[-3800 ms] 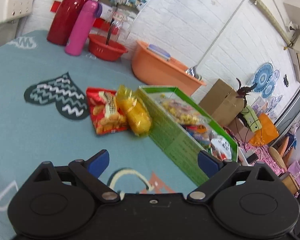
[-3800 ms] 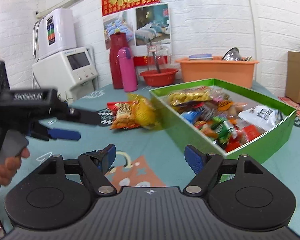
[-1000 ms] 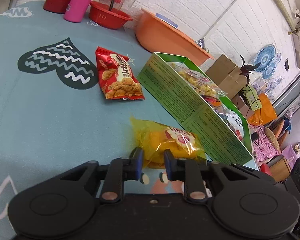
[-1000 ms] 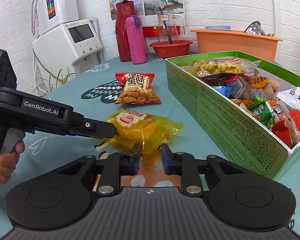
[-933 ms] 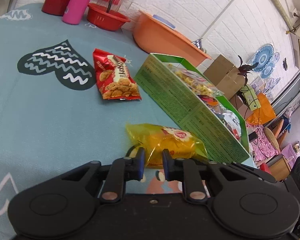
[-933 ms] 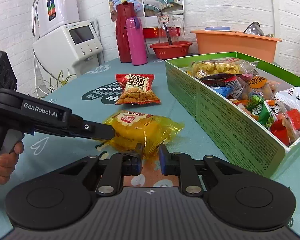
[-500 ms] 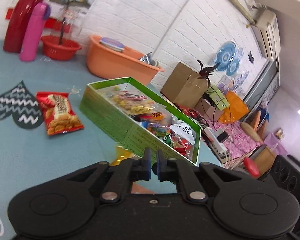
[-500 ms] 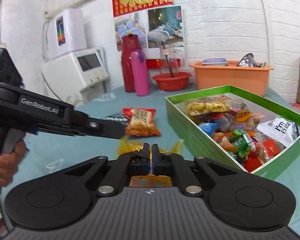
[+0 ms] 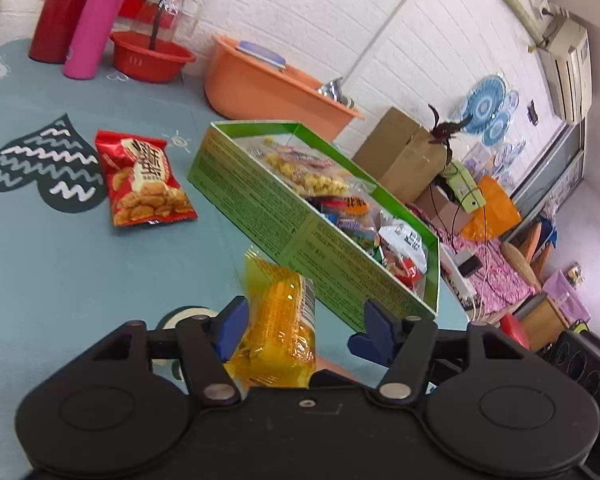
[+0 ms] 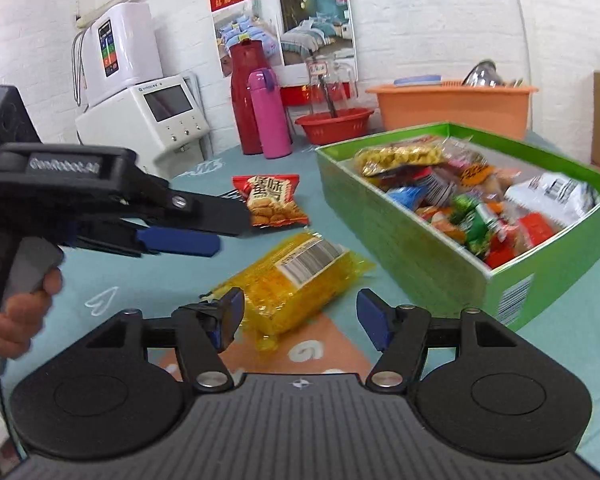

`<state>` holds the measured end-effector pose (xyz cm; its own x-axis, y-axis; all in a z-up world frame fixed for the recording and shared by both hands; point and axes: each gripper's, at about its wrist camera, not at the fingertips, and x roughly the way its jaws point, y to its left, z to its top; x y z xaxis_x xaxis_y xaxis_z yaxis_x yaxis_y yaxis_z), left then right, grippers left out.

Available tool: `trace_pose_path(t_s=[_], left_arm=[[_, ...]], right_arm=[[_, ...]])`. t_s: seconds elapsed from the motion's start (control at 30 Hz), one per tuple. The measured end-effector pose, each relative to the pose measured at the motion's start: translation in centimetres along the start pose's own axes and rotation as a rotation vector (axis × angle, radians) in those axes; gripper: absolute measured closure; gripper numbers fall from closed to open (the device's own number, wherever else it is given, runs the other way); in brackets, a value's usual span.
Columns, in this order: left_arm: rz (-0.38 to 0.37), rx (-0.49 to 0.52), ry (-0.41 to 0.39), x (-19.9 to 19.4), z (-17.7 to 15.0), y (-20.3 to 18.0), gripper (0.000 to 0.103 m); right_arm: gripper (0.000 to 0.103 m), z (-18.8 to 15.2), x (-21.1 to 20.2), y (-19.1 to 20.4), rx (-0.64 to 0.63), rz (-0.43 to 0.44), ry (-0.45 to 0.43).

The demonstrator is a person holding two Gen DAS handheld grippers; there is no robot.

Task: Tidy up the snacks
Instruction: 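Grasp the yellow cake packet with the left gripper, then carry the yellow packet into the green box and open the left gripper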

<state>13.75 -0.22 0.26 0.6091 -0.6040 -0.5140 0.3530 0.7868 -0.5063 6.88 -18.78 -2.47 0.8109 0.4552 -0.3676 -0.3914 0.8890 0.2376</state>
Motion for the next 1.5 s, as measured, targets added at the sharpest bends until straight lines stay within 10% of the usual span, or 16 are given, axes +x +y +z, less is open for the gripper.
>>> trace_pose_path(t_s=[0.23, 0.33, 0.53, 0.93, 1.5], left_arm=[[0.001, -0.021, 0.067, 1.9, -0.4, 0.9, 0.0], [0.008, -0.019, 0.092, 2.2, -1.0, 0.9, 0.025], [0.011, 0.011, 0.053, 0.9, -1.3, -0.8, 0.025], [-0.093, 0.192, -0.07, 0.5, 2.9, -8.6, 0.025], [-0.137, 0.255, -0.017, 9.8, 6.5, -10.4, 0.023]], right_arm=[[0.0, -0.4, 1.9, 0.3, 0.055, 0.038, 0.045], [0.0, -0.6, 2.7, 0.1, 0.094, 0.061, 0.069], [0.027, -0.5, 1.4, 0.3, 0.079, 0.039, 0.05], [0.028, 3.3, -4.5, -0.6, -0.003, -0.067, -0.189], [0.028, 5.3, -3.0, -7.4, 0.035, -0.208, -0.244]])
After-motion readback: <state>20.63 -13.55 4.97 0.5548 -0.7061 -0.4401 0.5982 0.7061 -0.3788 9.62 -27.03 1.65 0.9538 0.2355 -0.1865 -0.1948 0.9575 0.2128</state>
